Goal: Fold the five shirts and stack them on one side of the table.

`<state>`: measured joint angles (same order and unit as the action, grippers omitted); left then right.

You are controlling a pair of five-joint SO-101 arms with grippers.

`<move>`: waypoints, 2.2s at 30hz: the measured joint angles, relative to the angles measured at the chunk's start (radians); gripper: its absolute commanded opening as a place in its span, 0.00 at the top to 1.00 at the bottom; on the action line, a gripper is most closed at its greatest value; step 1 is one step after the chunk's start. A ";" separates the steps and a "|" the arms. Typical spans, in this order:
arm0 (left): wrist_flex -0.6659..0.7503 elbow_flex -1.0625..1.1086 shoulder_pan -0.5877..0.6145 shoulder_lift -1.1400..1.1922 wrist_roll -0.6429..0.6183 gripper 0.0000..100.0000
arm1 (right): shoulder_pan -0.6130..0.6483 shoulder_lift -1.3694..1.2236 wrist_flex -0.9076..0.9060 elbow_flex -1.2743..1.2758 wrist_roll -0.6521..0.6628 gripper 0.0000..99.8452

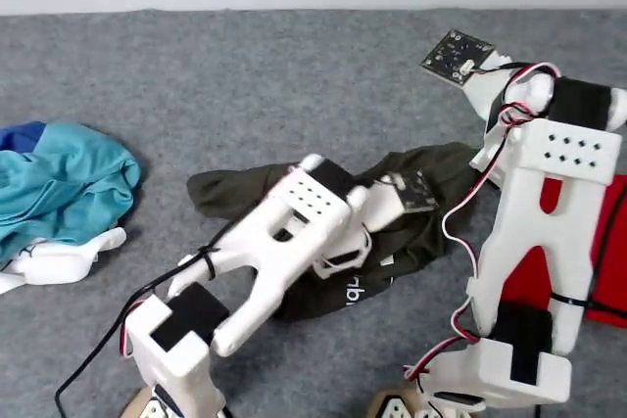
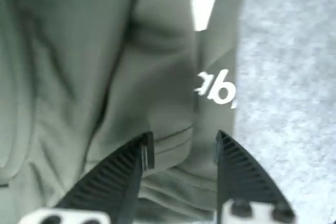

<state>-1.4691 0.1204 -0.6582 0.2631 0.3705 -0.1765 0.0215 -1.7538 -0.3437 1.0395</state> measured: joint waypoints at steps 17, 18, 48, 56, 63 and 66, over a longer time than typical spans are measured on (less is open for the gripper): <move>0.114 0.000 0.077 0.144 -0.014 0.80 | 0.000 0.000 0.000 0.000 0.000 0.99; 0.114 0.000 0.077 0.144 -0.014 0.80 | 0.000 0.000 0.000 0.000 0.000 0.99; 0.046 -0.086 0.144 0.158 -0.014 0.85 | 0.000 0.000 0.000 0.000 0.000 0.99; 0.063 -0.087 0.144 0.198 -0.017 0.96 | 0.000 0.000 0.000 0.000 0.000 0.99; 0.035 -0.109 0.144 0.213 0.011 0.99 | 0.000 0.000 0.000 0.000 0.000 0.99; -0.002 -0.107 0.157 0.164 0.011 0.99 | -0.011 0.000 0.000 0.000 -0.002 0.99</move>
<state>-1.4707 0.0130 -0.5017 0.4273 0.3813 -0.1872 0.0215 -1.7538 -0.3437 1.0380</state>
